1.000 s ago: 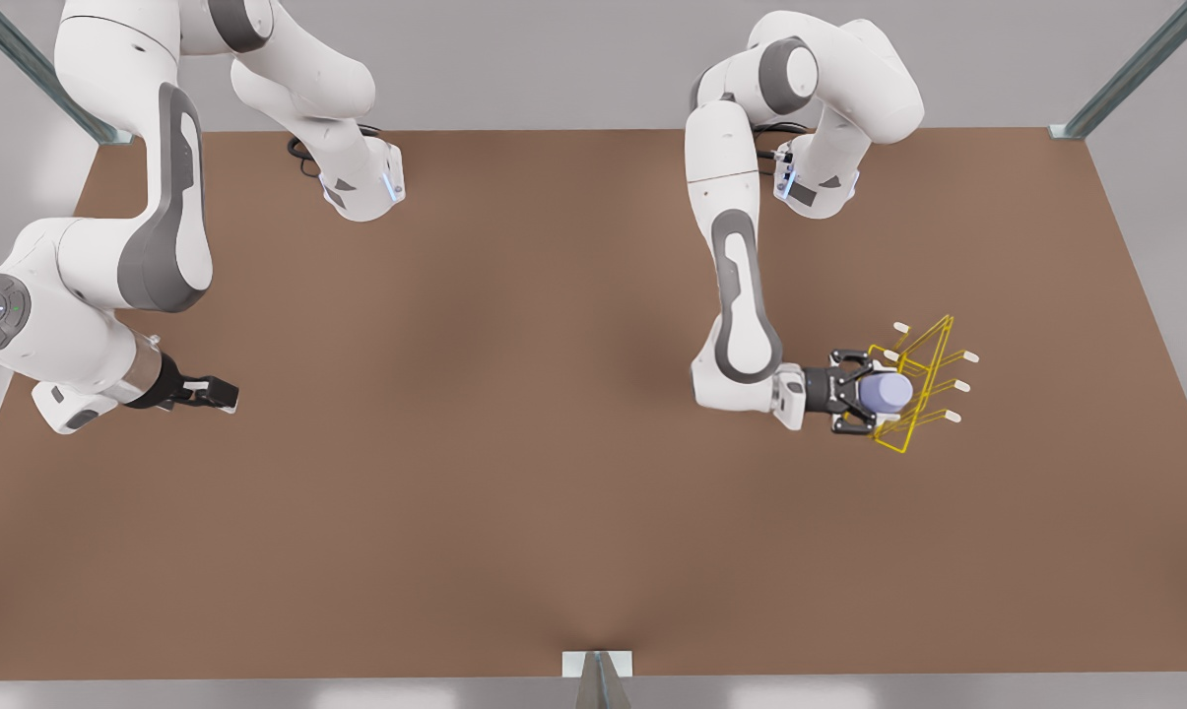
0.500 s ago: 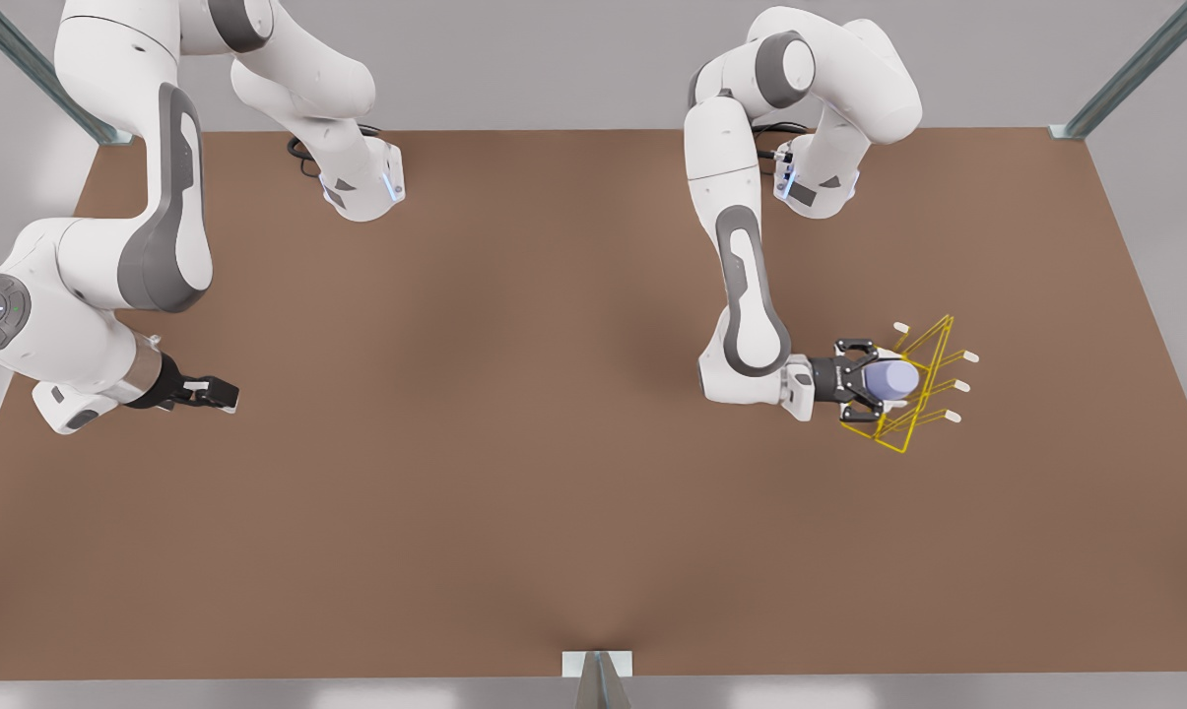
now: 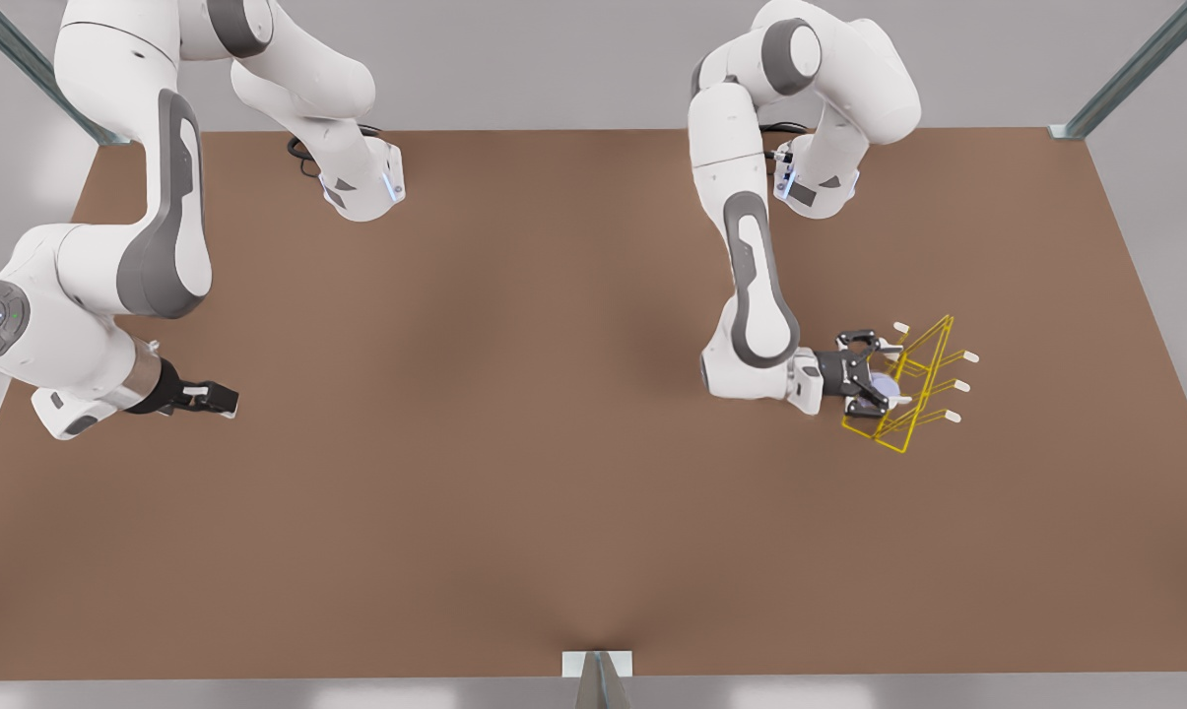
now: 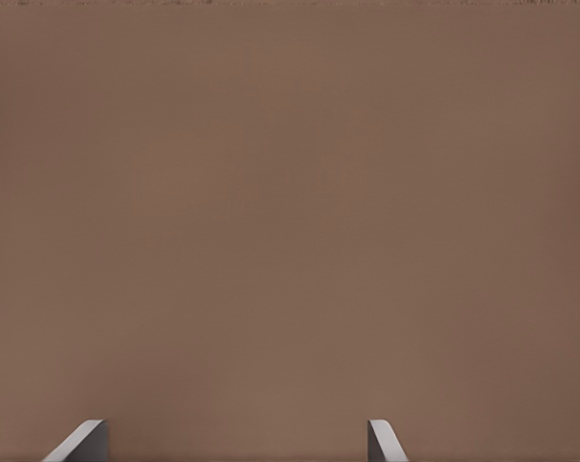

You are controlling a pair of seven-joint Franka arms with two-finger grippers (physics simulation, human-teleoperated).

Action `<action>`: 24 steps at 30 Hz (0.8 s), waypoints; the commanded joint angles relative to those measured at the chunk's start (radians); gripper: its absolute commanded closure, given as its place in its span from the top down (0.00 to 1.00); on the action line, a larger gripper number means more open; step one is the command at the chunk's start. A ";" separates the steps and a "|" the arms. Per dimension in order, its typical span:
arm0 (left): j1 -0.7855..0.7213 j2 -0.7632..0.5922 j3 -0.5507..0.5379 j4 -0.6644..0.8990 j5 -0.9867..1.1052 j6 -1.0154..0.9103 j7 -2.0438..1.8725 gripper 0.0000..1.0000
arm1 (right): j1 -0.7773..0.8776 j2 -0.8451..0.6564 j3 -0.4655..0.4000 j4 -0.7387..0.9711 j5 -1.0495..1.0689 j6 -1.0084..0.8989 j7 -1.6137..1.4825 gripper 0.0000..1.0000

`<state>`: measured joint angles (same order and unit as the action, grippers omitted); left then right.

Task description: Place the cup on the cup holder

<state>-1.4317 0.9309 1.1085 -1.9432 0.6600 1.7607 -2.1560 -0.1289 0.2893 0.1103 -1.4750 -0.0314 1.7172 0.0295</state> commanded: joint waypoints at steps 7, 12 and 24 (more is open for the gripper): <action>0.267 -0.405 -0.047 0.667 -0.879 -0.534 1.752 1.00 | 0.000 -0.001 -0.001 0.001 0.001 0.001 0.003 1.00; 1.092 -0.586 -1.065 0.736 -0.683 -0.445 2.380 1.00 | 0.000 -0.001 0.000 0.001 0.001 -0.001 0.003 1.00; 1.281 -0.670 -1.184 0.635 -0.660 -0.340 2.159 1.00 | 0.000 -0.001 -0.001 0.001 0.001 0.001 0.003 1.00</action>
<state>-0.1491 0.2522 -0.0815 -1.3234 -0.0062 1.4520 -0.6096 -0.1290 0.2895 0.1098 -1.4745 -0.0312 1.7181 0.0321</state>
